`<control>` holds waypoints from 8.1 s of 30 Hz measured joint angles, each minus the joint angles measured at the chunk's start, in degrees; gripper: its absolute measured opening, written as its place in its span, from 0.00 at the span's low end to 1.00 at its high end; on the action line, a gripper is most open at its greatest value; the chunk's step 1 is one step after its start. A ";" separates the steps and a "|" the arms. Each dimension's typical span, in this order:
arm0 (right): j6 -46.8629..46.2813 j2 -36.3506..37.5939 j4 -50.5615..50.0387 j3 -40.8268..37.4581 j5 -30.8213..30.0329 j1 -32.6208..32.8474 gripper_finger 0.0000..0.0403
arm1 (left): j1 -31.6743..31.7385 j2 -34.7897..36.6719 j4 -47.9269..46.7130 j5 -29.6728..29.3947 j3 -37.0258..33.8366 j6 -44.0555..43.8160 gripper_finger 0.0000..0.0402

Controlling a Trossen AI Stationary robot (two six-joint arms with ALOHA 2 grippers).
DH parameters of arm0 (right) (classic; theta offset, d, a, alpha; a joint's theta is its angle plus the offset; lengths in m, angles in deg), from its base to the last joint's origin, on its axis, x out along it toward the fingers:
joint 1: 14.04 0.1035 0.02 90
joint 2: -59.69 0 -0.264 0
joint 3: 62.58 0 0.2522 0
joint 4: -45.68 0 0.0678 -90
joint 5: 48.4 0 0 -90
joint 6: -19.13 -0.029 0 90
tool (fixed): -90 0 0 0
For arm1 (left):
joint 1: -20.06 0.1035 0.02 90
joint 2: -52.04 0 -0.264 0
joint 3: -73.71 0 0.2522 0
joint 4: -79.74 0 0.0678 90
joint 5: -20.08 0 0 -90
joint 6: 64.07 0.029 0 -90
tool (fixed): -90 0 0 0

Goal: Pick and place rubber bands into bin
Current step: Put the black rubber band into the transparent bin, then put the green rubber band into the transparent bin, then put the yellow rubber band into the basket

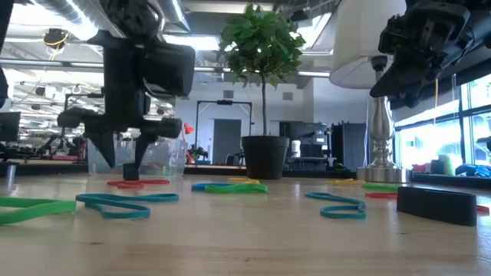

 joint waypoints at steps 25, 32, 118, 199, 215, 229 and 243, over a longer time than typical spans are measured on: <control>1.35 0.00 0.87 0.01 -0.09 0.00 0.03 | -2.21 11.45 3.64 8.90 -0.05 10.99 0.02; 1.24 -0.02 2.83 0.02 -0.11 -0.02 0.02 | -2.37 28.56 3.76 -4.26 -0.05 26.70 0.01; -1.28 -0.02 0.03 0.04 -1.17 -0.02 0.03 | -26.59 0.31 -10.81 16.59 25.74 64.71 0.21; -13.76 0.00 -0.46 0.04 -10.94 0.00 0.03 | 41.22 7.91 -6.55 8.57 15.11 120.78 0.00; -13.60 0.00 0.00 0.04 -15.39 -0.02 0.03 | 47.51 5.35 -6.68 8.66 13.87 116.11 0.27; -13.40 0.00 -0.02 0.04 -15.26 -0.02 0.03 | 32.19 18.11 -7.95 12.05 17.88 107.87 0.16; 2.28 -0.58 3.21 0.02 -15.26 -0.02 0.03 | 4.33 23.86 -8.62 19.34 17.38 92.22 0.00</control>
